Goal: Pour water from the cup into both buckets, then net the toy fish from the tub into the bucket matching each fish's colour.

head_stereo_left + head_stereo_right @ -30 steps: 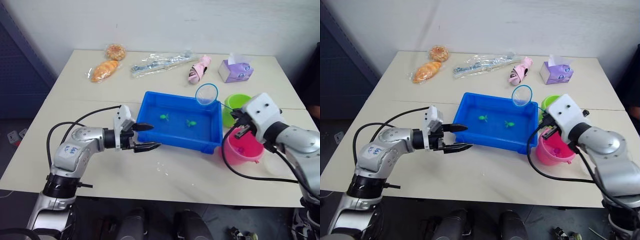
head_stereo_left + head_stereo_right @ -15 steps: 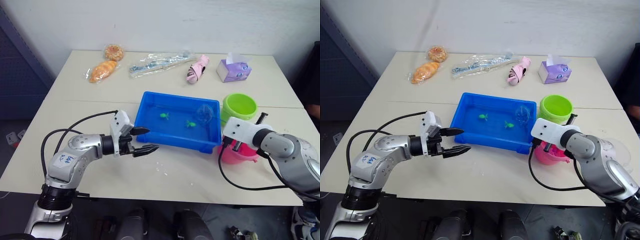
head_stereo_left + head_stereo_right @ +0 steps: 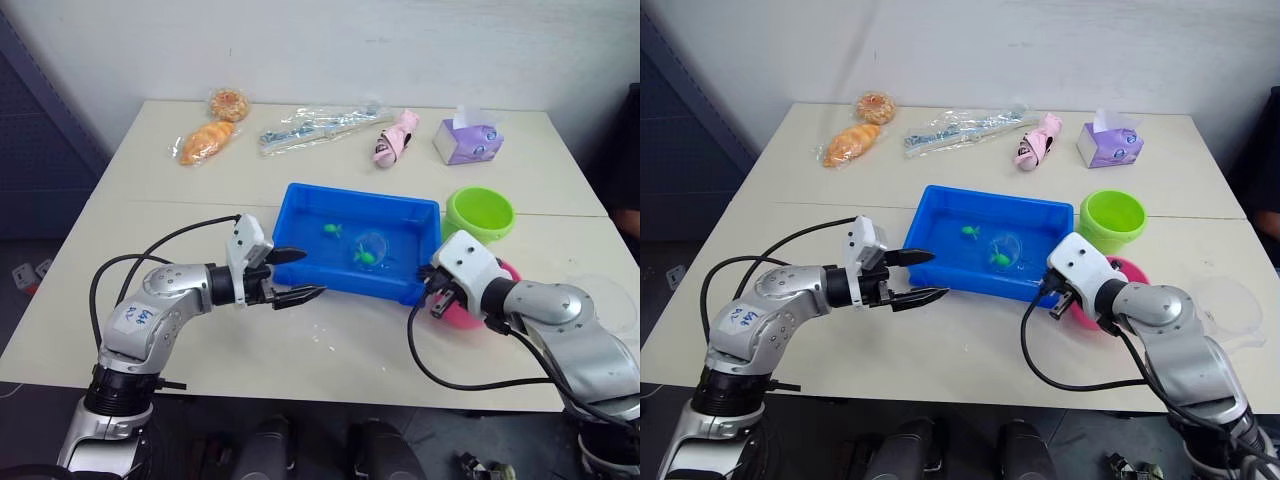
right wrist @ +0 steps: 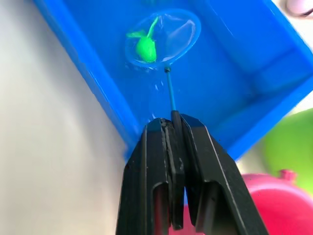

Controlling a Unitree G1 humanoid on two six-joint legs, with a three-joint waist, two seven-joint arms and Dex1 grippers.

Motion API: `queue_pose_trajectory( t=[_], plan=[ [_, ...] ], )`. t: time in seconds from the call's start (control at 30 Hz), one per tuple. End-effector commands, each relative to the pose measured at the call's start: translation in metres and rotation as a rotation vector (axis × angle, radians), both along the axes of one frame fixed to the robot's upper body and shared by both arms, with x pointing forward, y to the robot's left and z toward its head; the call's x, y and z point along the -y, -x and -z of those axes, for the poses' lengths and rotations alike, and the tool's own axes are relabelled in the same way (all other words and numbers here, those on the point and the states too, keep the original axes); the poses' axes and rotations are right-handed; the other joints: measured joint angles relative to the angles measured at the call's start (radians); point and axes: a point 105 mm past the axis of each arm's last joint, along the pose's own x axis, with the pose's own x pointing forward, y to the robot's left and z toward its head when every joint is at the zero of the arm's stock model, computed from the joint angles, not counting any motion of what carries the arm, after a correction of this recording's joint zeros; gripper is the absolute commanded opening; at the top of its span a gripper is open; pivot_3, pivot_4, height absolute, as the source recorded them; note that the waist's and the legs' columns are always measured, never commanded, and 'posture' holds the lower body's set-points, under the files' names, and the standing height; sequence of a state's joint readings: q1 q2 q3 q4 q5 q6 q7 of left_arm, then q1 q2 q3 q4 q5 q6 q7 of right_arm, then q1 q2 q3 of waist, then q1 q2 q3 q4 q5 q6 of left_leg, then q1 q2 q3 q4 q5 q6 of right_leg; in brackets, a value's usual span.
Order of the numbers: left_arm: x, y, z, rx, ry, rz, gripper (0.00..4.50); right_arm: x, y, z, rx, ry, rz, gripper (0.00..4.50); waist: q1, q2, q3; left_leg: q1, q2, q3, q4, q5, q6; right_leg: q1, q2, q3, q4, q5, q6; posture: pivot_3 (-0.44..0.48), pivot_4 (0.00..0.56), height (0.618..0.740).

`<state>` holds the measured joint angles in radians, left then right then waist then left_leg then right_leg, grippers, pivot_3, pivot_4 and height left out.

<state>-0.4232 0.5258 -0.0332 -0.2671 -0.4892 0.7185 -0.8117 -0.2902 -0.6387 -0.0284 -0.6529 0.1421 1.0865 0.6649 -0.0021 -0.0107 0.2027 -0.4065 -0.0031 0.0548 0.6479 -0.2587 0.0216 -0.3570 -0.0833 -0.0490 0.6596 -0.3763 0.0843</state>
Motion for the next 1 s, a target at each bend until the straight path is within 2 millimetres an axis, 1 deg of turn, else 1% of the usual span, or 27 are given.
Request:
queue_pose_trajectory(
  t=[0.03, 0.13, 0.23, 0.3, 0.43, 0.5, 0.6, 0.7, 0.77, 0.8, 0.87, 0.97, 1.0],
  plan=[
    [0.009, 0.005, -0.011, 0.031, 0.039, 0.056, 4.37, 0.005, 0.006, -0.02, 0.013, -0.158, 0.074, 0.0, 0.0, 0.0, 0.0, 0.0, 0.0, 0.0, 0.0, 0.0, 0.0, 0.0, 0.0, 0.0, 0.0, 0.0, 0.0, 0.0, 0.15, 0.739],
    [0.016, 0.005, -0.016, 0.033, 0.074, 0.083, 4.37, 0.011, 0.01, -0.031, 0.012, -0.266, 0.128, 0.0, 0.0, 0.0, 0.0, 0.0, 0.0, 0.0, 0.0, 0.0, 0.0, 0.0, 0.0, 0.0, 0.0, 0.0, 0.0, 0.0, 0.15, 0.739],
    [0.023, 0.003, -0.02, 0.042, 0.094, 0.098, 4.37, 0.02, 0.014, -0.04, 0.034, -0.319, 0.191, 0.0, 0.001, 0.0, 0.0, 0.0, 0.0, 0.0, 0.0, 0.0, 0.0, 0.0, 0.0, 0.0, 0.0, 0.0, 0.0, 0.0, 0.15, 0.739],
    [0.028, -0.001, -0.023, 0.047, 0.116, 0.103, 4.37, 0.031, 0.016, -0.048, 0.069, -0.335, 0.25, 0.0, 0.001, 0.0, 0.0, 0.0, 0.0, 0.0, -0.001, 0.0, 0.0, 0.0, 0.0, 0.0, 0.0, 0.0, 0.0, 0.0, 0.15, 0.739],
    [0.041, -0.006, -0.029, 0.051, 0.157, 0.132, 4.37, 0.059, 0.022, -0.062, 0.161, -0.297, 0.386, 0.0, 0.001, 0.0, 0.0, 0.0, -0.001, 0.0, -0.001, 0.0, 0.0, -0.001, 0.0, 0.0, 0.0, 0.0, 0.0, 0.0, 0.15, 0.739],
    [0.046, -0.006, -0.03, 0.054, 0.163, 0.149, 4.37, 0.07, 0.024, -0.068, 0.199, -0.274, 0.435, 0.0, 0.001, 0.0, 0.0, 0.0, -0.001, 0.001, -0.001, 0.0, 0.0, -0.001, 0.0, 0.0, 0.0, 0.0, 0.0, 0.0, 0.15, 0.739],
    [0.055, -0.005, -0.032, 0.06, 0.172, 0.178, 4.37, 0.089, 0.025, -0.08, 0.272, -0.182, 0.513, 0.0, -0.001, 0.0, 0.0, 0.0, -0.001, 0.001, -0.001, 0.0, 0.0, -0.001, 0.0, 0.0, 0.0, 0.0, 0.0, 0.0, 0.15, 0.739],
    [0.056, -0.008, -0.033, 0.066, 0.174, 0.181, 4.37, 0.109, 0.023, -0.088, 0.342, 0.032, 0.561, 0.0, 0.0, 0.0, 0.0, 0.0, -0.001, 0.002, -0.001, 0.0, 0.0, -0.001, 0.0, 0.001, 0.0, 0.0, 0.0, 0.0, 0.15, 0.739],
    [0.057, -0.009, -0.033, 0.072, 0.174, 0.181, 4.37, 0.121, 0.019, -0.091, 0.393, 0.271, 0.555, 0.0, 0.001, 0.0, 0.0, 0.0, -0.001, 0.002, -0.001, 0.0, 0.0, -0.001, 0.0, 0.001, -0.001, 0.0, 0.0, 0.0, 0.15, 0.739],
    [0.057, -0.009, -0.033, 0.074, 0.174, 0.182, 4.37, 0.124, 0.018, -0.091, 0.409, 0.352, 0.543, 0.0, 0.001, 0.0, 0.0, 0.0, -0.001, 0.002, -0.001, 0.0, 0.0, -0.001, 0.0, 0.001, -0.001, 0.0, 0.0, 0.0, 0.15, 0.739],
    [0.056, -0.009, -0.033, 0.08, 0.176, 0.178, 4.37, 0.13, 0.014, -0.089, 0.441, 0.592, 0.479, 0.0, 0.001, -0.001, 0.0, 0.0, -0.001, 0.002, -0.001, 0.0, 0.0, 0.0, 0.001, 0.001, -0.001, 0.0, 0.0, 0.0, 0.15, 0.739],
    [0.056, -0.01, -0.034, 0.086, 0.178, 0.173, 4.37, 0.131, 0.009, -0.082, 0.453, 0.84, 0.353, 0.0, 0.0, 0.0, 0.0, 0.0, 0.0, 0.003, -0.001, 0.0, 0.0, 0.0, 0.001, 0.002, -0.001, 0.0, 0.0, 0.0, 0.15, 0.739],
    [0.055, -0.01, -0.034, 0.088, 0.179, 0.171, 4.37, 0.13, 0.007, -0.079, 0.45, 0.889, 0.312, 0.0, 0.0, 0.0, 0.0, 0.0, 0.0, 0.003, -0.001, 0.0, 0.0, -0.001, 0.001, 0.002, -0.001, 0.0, 0.0, 0.0, 0.15, 0.739]
  ],
)
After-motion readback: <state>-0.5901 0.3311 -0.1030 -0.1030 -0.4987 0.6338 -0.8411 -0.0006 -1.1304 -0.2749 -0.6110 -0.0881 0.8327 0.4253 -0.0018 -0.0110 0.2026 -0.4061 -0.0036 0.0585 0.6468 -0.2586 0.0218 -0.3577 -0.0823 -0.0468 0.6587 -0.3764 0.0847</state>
